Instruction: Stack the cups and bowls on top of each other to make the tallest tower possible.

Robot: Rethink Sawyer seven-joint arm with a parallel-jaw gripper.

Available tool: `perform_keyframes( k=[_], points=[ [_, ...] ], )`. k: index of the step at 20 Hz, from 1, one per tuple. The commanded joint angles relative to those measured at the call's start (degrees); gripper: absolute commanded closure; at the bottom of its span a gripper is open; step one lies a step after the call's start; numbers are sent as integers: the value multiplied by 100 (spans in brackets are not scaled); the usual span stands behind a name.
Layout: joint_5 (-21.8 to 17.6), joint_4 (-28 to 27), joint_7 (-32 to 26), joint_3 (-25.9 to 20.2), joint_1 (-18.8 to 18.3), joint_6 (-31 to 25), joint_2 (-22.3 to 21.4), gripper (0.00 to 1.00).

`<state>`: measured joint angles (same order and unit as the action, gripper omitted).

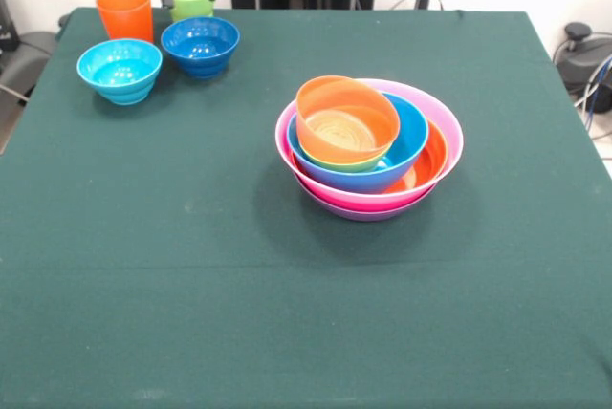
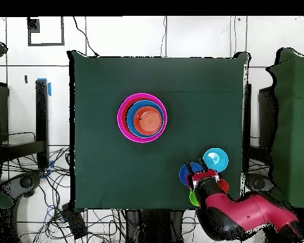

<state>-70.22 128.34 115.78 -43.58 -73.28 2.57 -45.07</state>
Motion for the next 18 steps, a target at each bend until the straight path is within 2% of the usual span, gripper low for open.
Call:
perform_keyframes(
  k=[1,2,4,6,8,9,12,16,18],
  points=[
    [51,-218,-582,-766,-431,-1027,603,0],
    [260,-236,-815,-896,-559,-1271,711,0],
    [844,-116,-1184,-1160,-843,-1739,643,0],
    [1698,261,-1425,-1390,-1122,-2289,101,0],
    [2715,647,-1675,-1497,-1439,-3190,-286,0],
    [2962,753,-1734,-1516,-1527,-3445,-480,0],
    [2943,774,-1737,-1642,-1579,-3498,-647,0],
    [2195,437,-1314,-1309,-1192,-3331,-116,0],
    [1930,501,-1145,-1340,-1122,-3116,-217,0]
  ],
)
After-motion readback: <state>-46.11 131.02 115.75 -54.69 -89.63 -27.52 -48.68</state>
